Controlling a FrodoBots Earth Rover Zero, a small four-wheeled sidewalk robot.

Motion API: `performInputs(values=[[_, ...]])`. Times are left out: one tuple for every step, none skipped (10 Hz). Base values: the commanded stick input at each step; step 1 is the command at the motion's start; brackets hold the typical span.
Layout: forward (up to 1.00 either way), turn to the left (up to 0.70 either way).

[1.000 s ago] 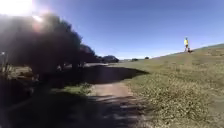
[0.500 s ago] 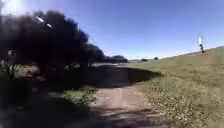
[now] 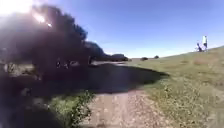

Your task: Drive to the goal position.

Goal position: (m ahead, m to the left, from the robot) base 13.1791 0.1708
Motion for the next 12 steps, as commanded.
performInputs(values=[[1.0, 0.0], [1.0, -0.06], [1.0, -0.16], [1.0, -0.4], [1.0, -0.4], [1.0, -0.35], [1.0, -0.18], [1.0, 0.0], [1.0, 0.0], [1.0, 0.0], [1.0, 0.0], [1.0, 0.0]])
